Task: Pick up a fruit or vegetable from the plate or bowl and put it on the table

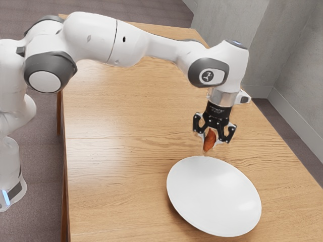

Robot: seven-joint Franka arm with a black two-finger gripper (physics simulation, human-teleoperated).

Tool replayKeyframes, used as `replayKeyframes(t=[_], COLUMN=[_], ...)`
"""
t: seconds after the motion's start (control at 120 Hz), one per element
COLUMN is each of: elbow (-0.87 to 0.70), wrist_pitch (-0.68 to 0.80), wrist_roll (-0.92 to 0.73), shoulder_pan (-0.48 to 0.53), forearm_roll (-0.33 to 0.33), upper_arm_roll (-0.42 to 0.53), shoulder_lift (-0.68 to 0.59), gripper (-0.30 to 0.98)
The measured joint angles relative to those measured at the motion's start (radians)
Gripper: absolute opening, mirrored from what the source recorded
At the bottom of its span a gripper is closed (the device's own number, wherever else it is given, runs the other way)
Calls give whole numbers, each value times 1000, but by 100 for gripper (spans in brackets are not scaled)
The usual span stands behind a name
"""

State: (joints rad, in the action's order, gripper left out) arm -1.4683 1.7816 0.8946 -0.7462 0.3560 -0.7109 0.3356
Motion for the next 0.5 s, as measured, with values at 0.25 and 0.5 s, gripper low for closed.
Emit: replayKeyframes(t=[0.25,0.5], elbow=[136,225], wrist_pitch=[-73,-130], wrist_roll=[-94,-168], shoulder_pan=[345,483], forearm_roll=[-1,-27], upper_arm_roll=[137,236], shoulder_lift=[59,116], gripper=[15,30])
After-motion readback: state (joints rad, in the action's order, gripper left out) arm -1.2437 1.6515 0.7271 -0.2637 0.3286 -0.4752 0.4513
